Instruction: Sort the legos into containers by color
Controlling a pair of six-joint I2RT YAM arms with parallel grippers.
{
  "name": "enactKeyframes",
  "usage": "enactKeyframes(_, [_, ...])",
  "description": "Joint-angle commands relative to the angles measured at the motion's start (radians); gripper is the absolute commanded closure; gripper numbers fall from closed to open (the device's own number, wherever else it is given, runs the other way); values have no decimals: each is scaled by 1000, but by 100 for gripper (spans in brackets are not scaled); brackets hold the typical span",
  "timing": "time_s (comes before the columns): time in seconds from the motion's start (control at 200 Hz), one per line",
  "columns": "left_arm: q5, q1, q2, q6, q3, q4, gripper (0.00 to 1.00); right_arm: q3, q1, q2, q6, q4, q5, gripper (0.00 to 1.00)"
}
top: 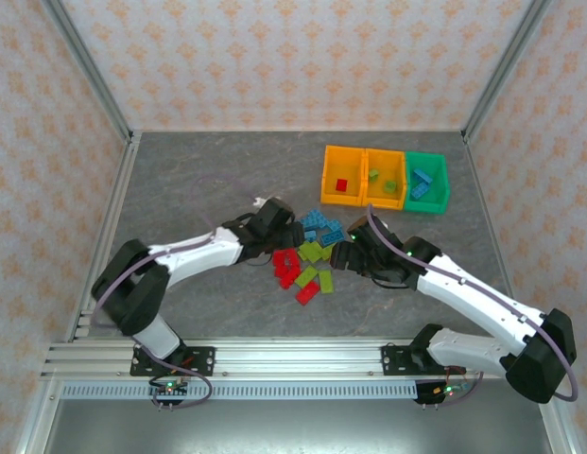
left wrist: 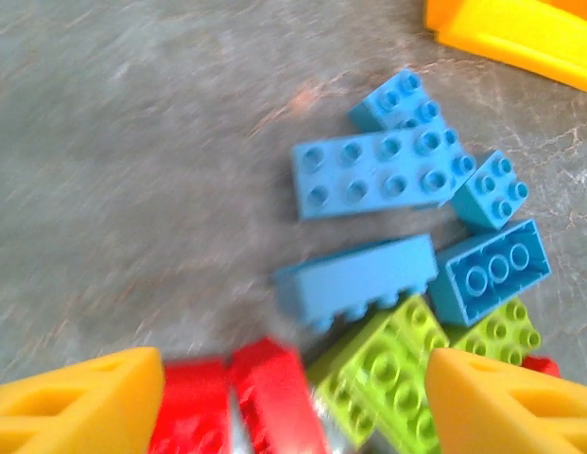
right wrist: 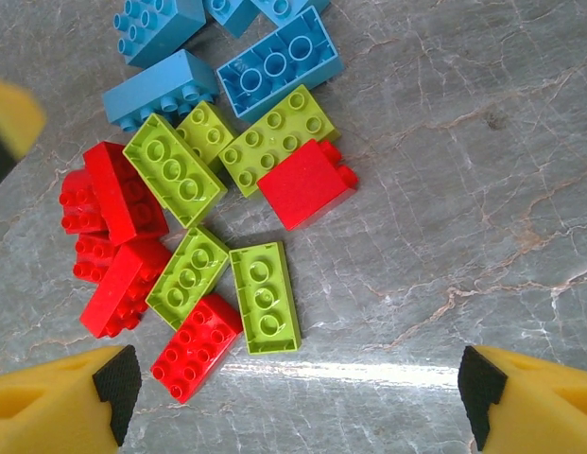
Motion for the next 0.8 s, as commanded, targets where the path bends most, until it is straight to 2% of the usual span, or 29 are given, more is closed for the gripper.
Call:
enactKeyframes(0.0, [-49, -11, -59, -51, -55, -81, 33, -15, 3, 9, -2, 9, 21, 11])
enactKeyframes(0.07, [-41, -28, -54, -56, -63, -104, 37, -11, 3, 20, 1, 15, 17, 11])
enactKeyframes(0.16, [-61, -35, -50, -78, -105, -81, 50, -3, 4, 34, 2, 17, 11, 11])
enactKeyframes(0.22, [-58, -34, -42, -72, -121, -56, 54, 3, 4, 38, 5, 11, 8, 12])
enactKeyframes(0.34, [-21, -34, -13, -44, -120, -15, 55, -4, 4, 27, 14, 4, 11, 12])
enactKeyframes(0.535, [-3, -34, 34, -22, -112, 21, 50, -15, 4, -1, 27, -13, 23, 12])
enactKeyframes(0.796, [1, -25, 94, -18, -112, 34, 50, -14, 5, -3, 35, -16, 19, 12])
